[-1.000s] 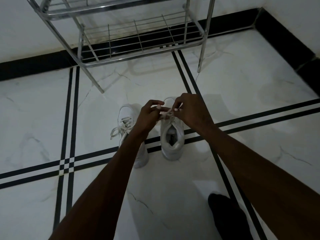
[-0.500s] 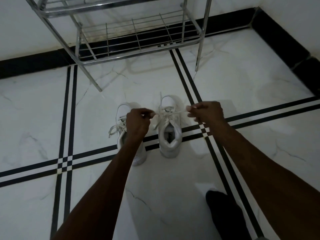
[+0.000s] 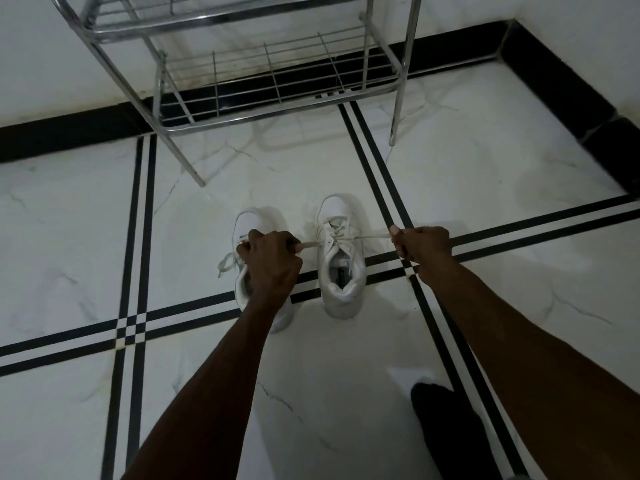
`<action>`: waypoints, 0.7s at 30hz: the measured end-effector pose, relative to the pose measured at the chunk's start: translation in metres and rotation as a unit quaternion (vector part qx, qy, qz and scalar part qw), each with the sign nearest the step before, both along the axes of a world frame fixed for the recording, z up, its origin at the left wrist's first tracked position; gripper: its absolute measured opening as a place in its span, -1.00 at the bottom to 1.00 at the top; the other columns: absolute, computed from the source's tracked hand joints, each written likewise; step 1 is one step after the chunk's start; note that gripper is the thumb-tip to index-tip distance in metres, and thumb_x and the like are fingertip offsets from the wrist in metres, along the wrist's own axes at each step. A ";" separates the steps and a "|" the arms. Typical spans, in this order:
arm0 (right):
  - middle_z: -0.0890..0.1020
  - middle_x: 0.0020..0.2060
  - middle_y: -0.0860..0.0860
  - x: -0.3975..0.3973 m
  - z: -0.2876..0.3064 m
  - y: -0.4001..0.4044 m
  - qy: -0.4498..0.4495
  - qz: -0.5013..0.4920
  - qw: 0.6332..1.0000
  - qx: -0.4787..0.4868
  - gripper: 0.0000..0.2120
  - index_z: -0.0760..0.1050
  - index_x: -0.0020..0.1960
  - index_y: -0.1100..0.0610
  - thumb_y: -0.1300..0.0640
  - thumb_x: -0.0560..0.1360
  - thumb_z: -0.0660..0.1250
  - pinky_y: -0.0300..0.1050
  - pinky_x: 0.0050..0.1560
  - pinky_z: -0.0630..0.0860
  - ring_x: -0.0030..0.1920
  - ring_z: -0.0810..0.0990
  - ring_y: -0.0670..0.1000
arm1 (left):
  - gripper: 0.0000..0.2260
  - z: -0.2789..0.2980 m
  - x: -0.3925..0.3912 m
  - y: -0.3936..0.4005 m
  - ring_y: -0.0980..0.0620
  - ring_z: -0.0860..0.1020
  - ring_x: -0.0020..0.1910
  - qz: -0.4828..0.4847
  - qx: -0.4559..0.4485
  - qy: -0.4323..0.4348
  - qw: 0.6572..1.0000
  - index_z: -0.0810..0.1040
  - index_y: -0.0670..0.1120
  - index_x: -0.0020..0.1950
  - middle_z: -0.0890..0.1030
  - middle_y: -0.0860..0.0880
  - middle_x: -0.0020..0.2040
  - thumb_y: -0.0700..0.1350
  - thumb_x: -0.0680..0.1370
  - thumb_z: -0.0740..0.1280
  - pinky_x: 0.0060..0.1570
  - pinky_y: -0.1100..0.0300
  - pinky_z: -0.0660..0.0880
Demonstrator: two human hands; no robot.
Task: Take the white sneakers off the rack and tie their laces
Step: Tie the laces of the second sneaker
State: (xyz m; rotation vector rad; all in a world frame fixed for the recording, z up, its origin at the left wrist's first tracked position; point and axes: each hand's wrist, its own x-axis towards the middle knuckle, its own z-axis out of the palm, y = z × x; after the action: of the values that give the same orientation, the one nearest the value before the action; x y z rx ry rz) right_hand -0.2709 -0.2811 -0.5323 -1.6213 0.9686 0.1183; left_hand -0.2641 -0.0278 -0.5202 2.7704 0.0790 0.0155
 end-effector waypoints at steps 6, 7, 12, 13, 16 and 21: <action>0.72 -0.27 0.14 0.002 -0.007 -0.001 0.017 -0.018 0.999 -0.035 -0.74 0.67 -0.17 0.25 0.03 0.40 0.55 -0.07 -0.19 0.61 -0.32 0.62 0.02 | -0.83 -0.005 0.000 0.000 -0.15 0.46 0.15 0.015 -0.008 0.007 1.000 0.74 0.00 -0.01 0.71 -0.06 -0.15 -0.17 0.47 0.41 0.16 -0.08 0.25; 0.69 -0.30 0.11 0.003 -0.006 -0.001 0.030 -0.015 0.999 -0.040 -0.74 0.65 -0.21 0.23 0.02 0.41 0.55 -0.10 -0.24 0.56 -0.35 0.60 0.00 | -0.83 -0.005 0.000 -0.001 -0.16 0.46 0.16 0.018 -0.012 0.009 1.000 0.74 0.00 -0.01 0.71 -0.07 -0.14 -0.17 0.47 0.41 0.17 -0.08 0.25; 0.70 -0.26 0.13 0.005 -0.002 0.004 -0.019 0.005 0.998 -0.062 -0.75 0.66 -0.13 0.26 0.07 0.40 0.57 -0.20 -0.29 0.58 -0.38 0.62 -0.01 | -0.85 -0.005 0.003 -0.003 -0.17 0.54 0.12 -0.007 -0.027 -0.001 1.000 0.75 0.00 0.00 0.73 -0.07 -0.13 -0.15 0.49 0.42 0.22 -0.09 0.34; 0.71 -0.21 0.14 0.004 0.000 0.005 -0.036 0.033 0.995 -0.092 -0.77 0.65 -0.13 0.23 0.07 0.40 0.57 -0.20 -0.29 0.60 -0.33 0.66 0.01 | -0.85 -0.005 0.005 -0.001 -0.18 0.58 0.08 -0.029 -0.029 -0.012 0.999 0.75 -0.01 0.00 0.74 -0.08 -0.14 -0.14 0.49 0.43 0.20 -0.08 0.40; 0.64 0.01 0.02 0.001 0.009 0.011 -0.080 0.157 0.971 -0.164 -0.67 0.59 0.04 0.11 -0.07 0.41 0.54 -0.09 0.04 0.58 0.01 0.61 0.01 | -0.74 -0.007 0.011 0.003 -0.23 0.62 0.12 -0.101 -0.047 -0.037 0.993 0.71 -0.10 0.17 0.74 -0.18 0.01 -0.19 0.49 0.47 0.17 -0.06 0.50; 0.61 0.15 -0.07 -0.001 0.019 0.033 -0.103 0.392 0.904 -0.138 -0.32 0.49 0.39 0.02 -0.17 0.35 0.56 -0.25 -0.01 0.55 0.14 0.60 -0.05 | -0.54 -0.014 0.007 -0.014 -0.15 0.57 0.31 -0.151 -0.185 0.055 0.970 0.51 -0.19 0.45 0.62 -0.21 0.31 -0.33 0.54 0.39 0.17 0.33 0.38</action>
State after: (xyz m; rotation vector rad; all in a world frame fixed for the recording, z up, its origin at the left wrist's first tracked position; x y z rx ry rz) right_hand -0.2719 -0.2478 -0.5128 -2.1630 0.1229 0.3609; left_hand -0.2573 -0.0419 -0.5339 2.3807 -0.2836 -0.2098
